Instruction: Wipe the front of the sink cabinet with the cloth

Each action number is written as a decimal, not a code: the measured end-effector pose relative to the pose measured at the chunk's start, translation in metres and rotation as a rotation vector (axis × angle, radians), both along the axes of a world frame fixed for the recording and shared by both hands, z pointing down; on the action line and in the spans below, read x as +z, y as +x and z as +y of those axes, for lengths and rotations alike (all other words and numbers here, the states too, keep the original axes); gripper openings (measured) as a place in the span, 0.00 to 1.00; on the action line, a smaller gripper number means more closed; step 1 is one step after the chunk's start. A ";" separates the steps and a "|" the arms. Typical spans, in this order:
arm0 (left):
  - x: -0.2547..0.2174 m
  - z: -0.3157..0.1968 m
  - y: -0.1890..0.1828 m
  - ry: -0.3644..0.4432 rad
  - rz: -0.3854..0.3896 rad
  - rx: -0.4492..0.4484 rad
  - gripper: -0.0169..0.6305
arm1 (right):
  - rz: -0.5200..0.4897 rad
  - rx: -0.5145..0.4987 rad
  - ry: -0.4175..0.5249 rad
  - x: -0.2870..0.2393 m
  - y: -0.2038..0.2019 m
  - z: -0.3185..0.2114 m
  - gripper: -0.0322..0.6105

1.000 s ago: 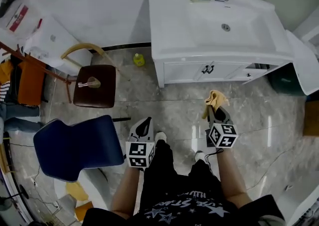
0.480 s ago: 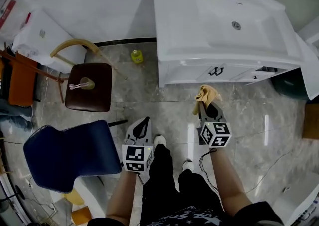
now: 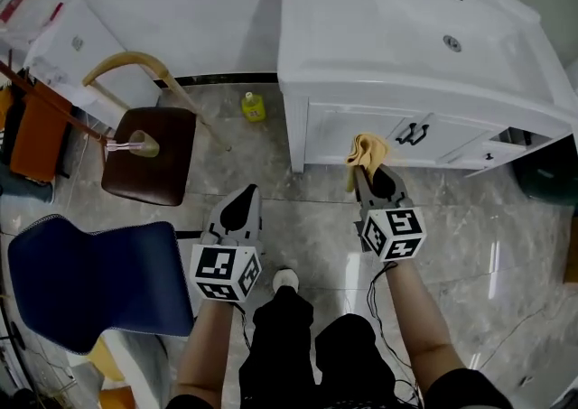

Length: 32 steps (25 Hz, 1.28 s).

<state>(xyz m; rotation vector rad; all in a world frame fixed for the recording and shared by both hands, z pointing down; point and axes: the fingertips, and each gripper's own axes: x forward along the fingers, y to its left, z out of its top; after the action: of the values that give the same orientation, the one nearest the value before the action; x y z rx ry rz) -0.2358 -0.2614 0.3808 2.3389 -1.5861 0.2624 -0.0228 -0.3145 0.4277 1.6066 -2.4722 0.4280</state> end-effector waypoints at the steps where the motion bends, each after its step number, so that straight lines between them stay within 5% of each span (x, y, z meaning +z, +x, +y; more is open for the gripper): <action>1: 0.005 -0.006 -0.002 0.020 0.008 -0.006 0.05 | -0.012 -0.013 0.025 0.004 -0.004 -0.007 0.17; 7: 0.050 -0.038 -0.013 0.104 -0.071 -0.047 0.05 | -0.063 -0.086 0.173 0.026 -0.029 -0.047 0.17; 16: 0.106 -0.052 -0.006 0.167 -0.140 -0.099 0.05 | -0.008 -0.253 0.363 0.037 -0.068 -0.070 0.17; 24: 0.118 -0.039 0.002 0.188 -0.104 -0.119 0.05 | 0.092 -0.303 0.394 0.038 -0.099 -0.089 0.17; 32: 0.104 -0.028 0.011 0.205 -0.122 -0.109 0.05 | 0.128 -0.190 0.384 0.040 -0.060 -0.100 0.17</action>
<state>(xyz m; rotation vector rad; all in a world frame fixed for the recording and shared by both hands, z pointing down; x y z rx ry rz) -0.2246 -0.2893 0.4847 2.4167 -1.8727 0.2321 -0.0831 -0.4147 0.4672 1.4402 -2.6899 -0.1825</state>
